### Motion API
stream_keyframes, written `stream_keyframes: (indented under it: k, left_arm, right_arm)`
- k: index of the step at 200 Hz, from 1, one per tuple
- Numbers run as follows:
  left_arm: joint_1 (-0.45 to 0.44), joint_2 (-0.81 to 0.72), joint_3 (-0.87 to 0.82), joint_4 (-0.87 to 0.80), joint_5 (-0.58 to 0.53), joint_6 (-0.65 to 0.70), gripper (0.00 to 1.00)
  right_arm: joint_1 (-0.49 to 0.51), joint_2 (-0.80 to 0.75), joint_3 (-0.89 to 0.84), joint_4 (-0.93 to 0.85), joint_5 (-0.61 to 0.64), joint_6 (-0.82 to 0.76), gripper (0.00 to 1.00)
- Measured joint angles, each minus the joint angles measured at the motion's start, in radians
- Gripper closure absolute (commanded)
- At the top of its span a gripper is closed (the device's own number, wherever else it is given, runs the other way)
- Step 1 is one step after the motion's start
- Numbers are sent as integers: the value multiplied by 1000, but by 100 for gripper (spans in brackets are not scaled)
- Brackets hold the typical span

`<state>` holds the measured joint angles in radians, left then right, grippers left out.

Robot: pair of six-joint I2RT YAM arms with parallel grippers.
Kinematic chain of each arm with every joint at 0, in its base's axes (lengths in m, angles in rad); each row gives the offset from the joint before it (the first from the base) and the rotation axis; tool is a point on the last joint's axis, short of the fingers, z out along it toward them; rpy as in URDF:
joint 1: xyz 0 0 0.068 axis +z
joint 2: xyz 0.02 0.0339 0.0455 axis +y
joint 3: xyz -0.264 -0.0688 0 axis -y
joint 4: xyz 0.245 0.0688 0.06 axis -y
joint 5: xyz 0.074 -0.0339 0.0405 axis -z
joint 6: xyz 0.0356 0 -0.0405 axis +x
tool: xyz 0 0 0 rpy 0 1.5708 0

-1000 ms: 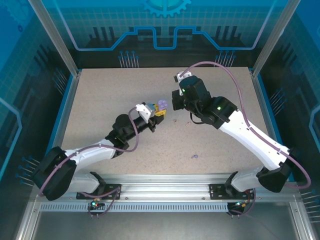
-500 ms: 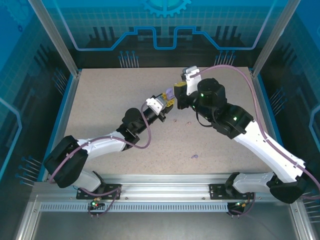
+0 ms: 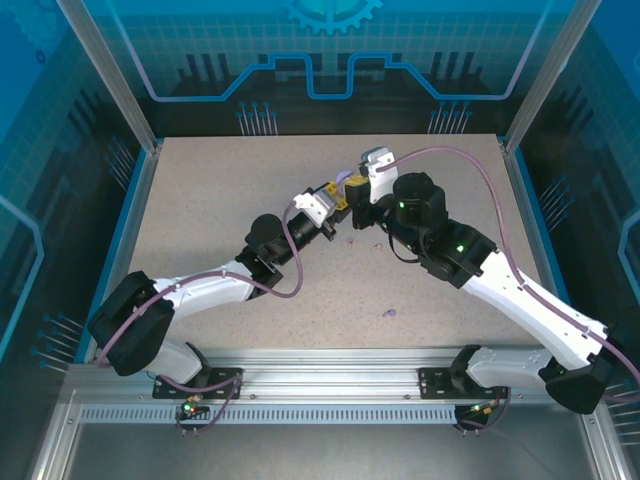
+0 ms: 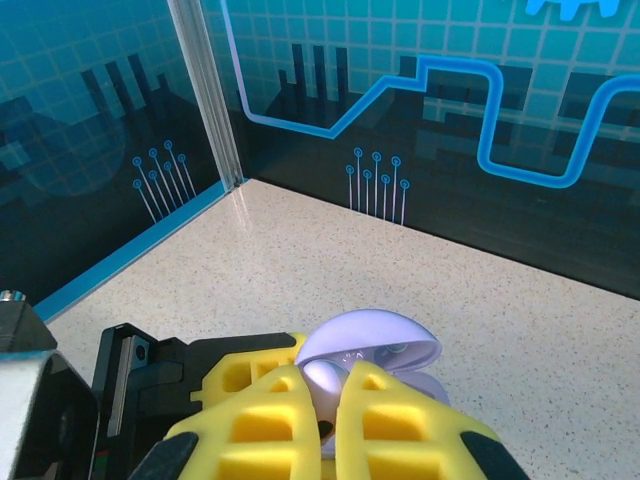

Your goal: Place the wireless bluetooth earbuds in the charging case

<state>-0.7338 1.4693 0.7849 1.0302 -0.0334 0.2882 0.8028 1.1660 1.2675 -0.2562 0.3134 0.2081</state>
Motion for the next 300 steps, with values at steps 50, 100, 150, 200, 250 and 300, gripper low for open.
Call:
stream_keyframes:
  k: [50, 100, 150, 200, 250, 300]
  left_arm:
    - [-2, 0, 12, -1, 0, 0, 100]
    - [-2, -1, 13, -4, 0, 0, 100]
    - [-2, -2, 31, -14, 3, 0, 100]
    - [-2, -2, 32, -24, 4, 0, 100]
    - [-2, -2, 34, -31, 4, 0, 100]
    - [-3, -2, 39, -52, 11, 0, 100]
  right_arm:
    - [-28, -29, -27, 50, -15, 6, 92]
    - [-57, -31, -56, 61, -38, 27, 92]
    - [-74, -31, -60, 66, -64, 51, 93]
    - [-78, -27, -60, 68, -87, 64, 93]
    - [-79, -23, -60, 71, -90, 69, 94]
    - [-87, -23, -79, 83, -89, 64, 94]
